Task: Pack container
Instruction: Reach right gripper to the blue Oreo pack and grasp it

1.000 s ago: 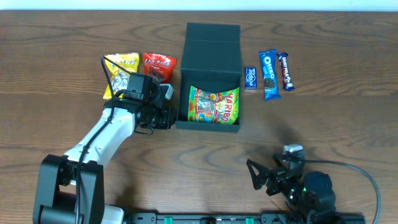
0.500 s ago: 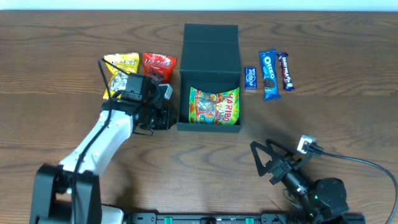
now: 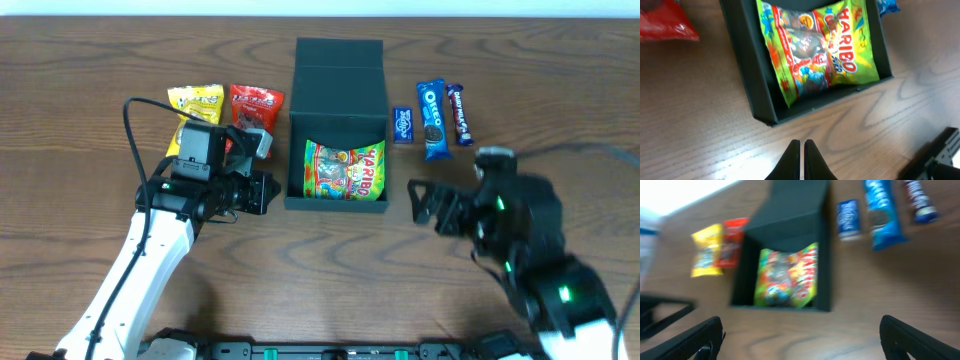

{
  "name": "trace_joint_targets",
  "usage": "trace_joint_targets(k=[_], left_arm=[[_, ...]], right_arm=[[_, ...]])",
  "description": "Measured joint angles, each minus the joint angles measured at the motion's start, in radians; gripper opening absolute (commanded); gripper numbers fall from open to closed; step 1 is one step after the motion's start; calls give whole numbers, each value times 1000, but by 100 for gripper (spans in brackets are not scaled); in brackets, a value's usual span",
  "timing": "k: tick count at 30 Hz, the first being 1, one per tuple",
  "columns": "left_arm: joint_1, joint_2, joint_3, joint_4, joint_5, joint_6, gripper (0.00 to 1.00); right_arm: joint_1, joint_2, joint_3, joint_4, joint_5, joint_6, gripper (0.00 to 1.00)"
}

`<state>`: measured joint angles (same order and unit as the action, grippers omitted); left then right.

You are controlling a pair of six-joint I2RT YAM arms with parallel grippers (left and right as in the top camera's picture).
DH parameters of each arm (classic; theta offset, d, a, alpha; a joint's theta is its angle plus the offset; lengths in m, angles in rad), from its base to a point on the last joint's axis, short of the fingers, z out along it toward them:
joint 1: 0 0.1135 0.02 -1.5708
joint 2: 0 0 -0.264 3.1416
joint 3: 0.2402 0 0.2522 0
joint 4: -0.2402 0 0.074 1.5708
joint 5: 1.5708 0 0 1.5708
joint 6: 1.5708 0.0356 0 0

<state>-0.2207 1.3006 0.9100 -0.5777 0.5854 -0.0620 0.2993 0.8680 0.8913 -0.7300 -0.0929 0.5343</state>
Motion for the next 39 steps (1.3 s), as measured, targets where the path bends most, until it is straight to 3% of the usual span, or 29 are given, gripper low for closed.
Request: trace_joint_targets(k=[8, 13, 16, 24, 31, 39], left_arm=[[0, 0, 0, 2, 18, 7, 6], [0, 0, 0, 5, 18, 7, 6], [0, 0, 0, 8, 18, 7, 6], [0, 0, 0, 14, 18, 6, 6], [0, 0, 0, 13, 18, 6, 6], [0, 0, 0, 10, 18, 6, 6]], right_arm=[[-19, 366, 226, -8, 200, -125, 97], [-142, 592, 259, 161, 198, -194, 88], [-200, 682, 259, 252, 175, -259, 87], [-219, 828, 260, 346, 154, -397, 90], [-218, 956, 260, 379, 123, -425, 84], [-215, 974, 260, 390, 117, -433, 78]])
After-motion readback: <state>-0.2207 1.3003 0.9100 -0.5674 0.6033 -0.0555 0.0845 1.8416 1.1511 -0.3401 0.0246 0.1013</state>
